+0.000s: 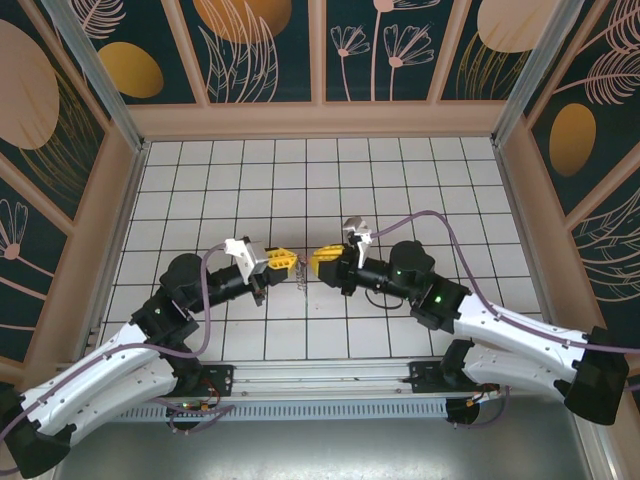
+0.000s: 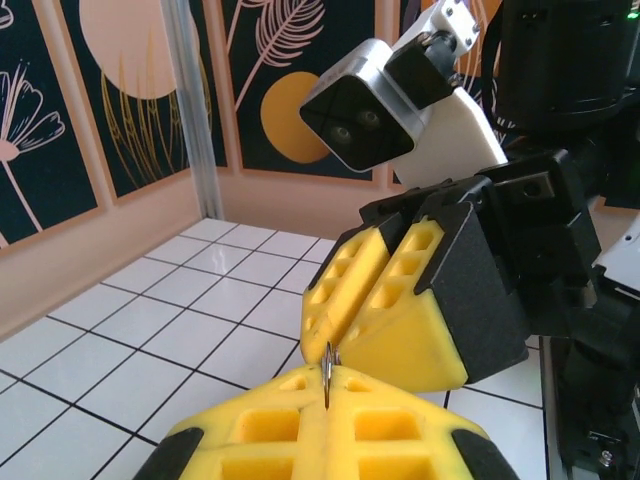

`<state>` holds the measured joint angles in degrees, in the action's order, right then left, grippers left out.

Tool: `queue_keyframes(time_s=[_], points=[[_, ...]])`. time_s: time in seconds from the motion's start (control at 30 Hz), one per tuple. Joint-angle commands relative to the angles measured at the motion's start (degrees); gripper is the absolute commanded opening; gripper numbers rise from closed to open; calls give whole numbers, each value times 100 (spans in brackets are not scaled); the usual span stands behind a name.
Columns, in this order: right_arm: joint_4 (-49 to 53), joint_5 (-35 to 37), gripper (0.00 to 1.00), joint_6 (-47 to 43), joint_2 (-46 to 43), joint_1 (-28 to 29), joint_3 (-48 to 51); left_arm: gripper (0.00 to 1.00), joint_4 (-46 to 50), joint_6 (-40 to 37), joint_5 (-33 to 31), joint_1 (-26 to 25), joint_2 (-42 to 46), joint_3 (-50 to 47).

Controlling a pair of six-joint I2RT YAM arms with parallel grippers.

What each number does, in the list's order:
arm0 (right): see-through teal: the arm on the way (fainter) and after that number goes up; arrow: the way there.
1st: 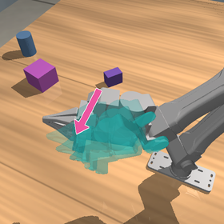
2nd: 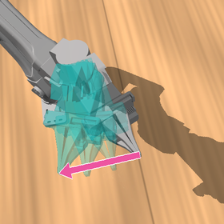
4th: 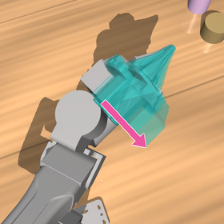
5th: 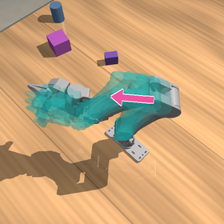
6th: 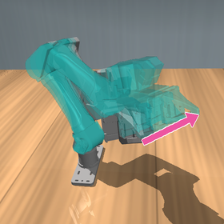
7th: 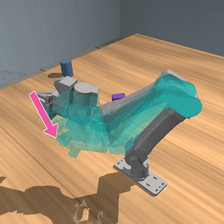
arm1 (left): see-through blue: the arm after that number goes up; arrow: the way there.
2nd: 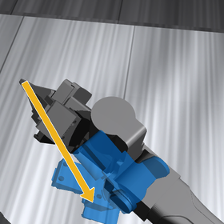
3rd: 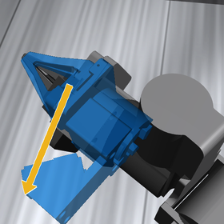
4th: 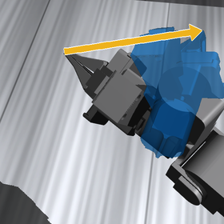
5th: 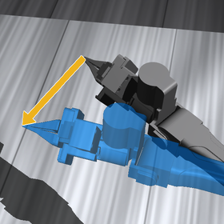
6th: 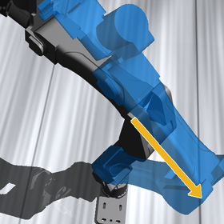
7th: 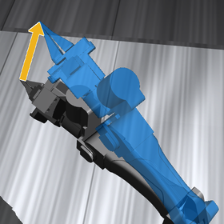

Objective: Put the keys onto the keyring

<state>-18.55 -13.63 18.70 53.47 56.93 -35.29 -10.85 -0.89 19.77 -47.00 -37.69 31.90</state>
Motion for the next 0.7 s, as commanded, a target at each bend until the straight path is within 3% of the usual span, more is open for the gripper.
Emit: queue_keyframes(time_s=[0.0, 0.17, 0.37, 0.53, 0.67], points=[[294, -152, 28, -465, -200, -24, -88, 0, -294, 124, 274, 2, 60, 146], [622, -266, 31, -1198, -443, 135, -392, 0, -296, 217, 651, 4, 122, 275], [149, -525, 40, -1845, -618, 356, -495, 0, -633, 539, 1236, 2, 131, 361], [-185, -901, 40, -1961, -300, 365, -574, 0, -569, 643, 1653, 1, -51, 519], [-112, -931, 34, -2087, -194, 392, -669, 0, -637, 687, 1774, 4, -63, 506]])
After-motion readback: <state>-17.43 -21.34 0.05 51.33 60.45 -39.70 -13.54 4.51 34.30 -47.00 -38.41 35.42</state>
